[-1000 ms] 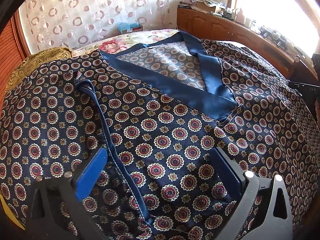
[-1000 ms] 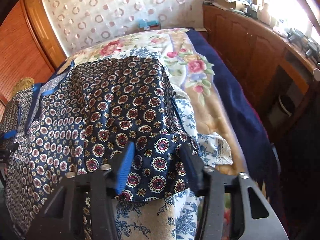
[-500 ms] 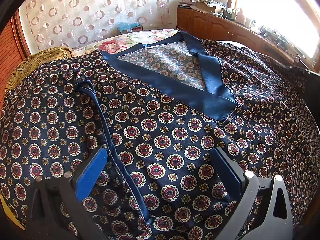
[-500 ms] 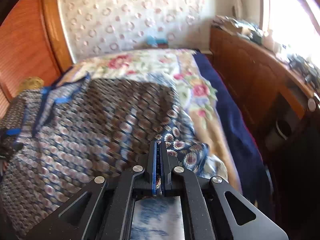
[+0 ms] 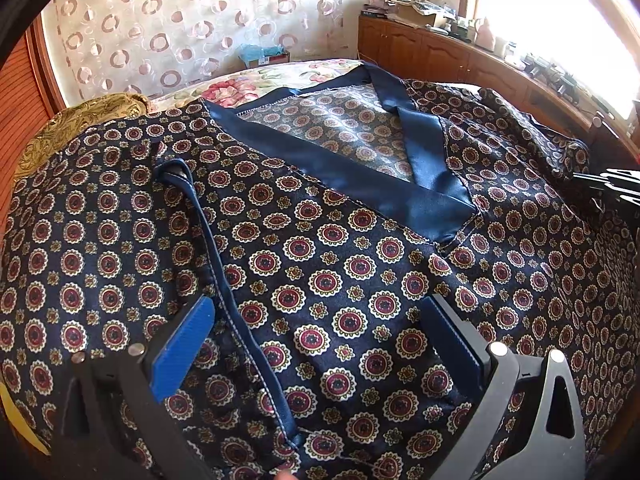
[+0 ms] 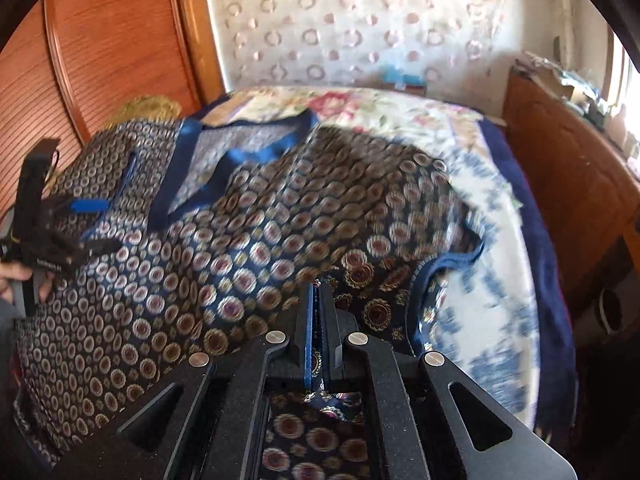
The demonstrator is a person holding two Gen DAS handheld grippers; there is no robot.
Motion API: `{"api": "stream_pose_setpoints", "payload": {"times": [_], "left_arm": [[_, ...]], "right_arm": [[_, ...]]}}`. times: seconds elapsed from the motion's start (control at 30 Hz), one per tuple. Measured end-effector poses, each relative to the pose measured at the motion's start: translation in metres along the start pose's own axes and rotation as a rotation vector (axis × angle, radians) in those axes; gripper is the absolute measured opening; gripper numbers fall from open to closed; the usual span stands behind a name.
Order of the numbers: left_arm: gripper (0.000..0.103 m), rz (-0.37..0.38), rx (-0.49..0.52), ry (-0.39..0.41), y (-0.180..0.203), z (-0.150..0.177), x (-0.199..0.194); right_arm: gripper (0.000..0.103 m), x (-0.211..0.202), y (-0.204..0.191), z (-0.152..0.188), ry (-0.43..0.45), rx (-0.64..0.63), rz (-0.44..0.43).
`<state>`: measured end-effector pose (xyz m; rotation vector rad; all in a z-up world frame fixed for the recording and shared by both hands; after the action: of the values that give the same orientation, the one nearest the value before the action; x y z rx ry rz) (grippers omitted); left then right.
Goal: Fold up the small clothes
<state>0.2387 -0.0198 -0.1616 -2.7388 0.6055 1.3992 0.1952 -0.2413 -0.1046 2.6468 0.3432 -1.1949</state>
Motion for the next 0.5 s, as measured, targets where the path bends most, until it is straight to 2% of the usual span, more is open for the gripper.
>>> {"api": "stream_pose_setpoints", "payload": {"times": [0.1,0.13,0.17,0.23,0.37,0.5], "left_arm": [[0.103,-0.037,0.036,0.043,0.007,0.001,-0.012],[0.103,-0.043,0.046,0.067,0.011,0.0,-0.019],[0.103,-0.035,0.047,0.089,0.015,-0.001,-0.027],[0.103,-0.009,0.038,0.136,0.023,-0.004,-0.044],[0.103,0.037,0.035,0.248,0.039,-0.007,-0.087],[0.103,0.042,0.056,0.305,0.054,-0.009,-0.117]], "right_arm": [[0.007,-0.002,0.004,0.002,0.001,0.018,0.02],[0.014,-0.004,0.006,0.0,0.005,0.026,0.03],[0.027,-0.008,0.01,-0.001,0.012,0.034,0.043],[0.044,-0.018,0.021,-0.005,0.038,0.057,0.07],[0.047,-0.037,0.05,-0.012,0.088,0.111,0.105],[0.049,-0.036,0.077,-0.013,0.077,0.157,0.157]]}}
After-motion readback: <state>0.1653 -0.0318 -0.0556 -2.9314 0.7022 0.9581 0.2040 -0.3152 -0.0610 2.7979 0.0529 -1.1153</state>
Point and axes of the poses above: each gripper's, at about its wrist camera, not at the fingertips, and x roughly the way its jaws point, y to its right, z to its underside, the point moved 6 cm from there along x, roughly the way its jaws point, and after that the axes turned 12 degrees about z, right-handed, at the moved point
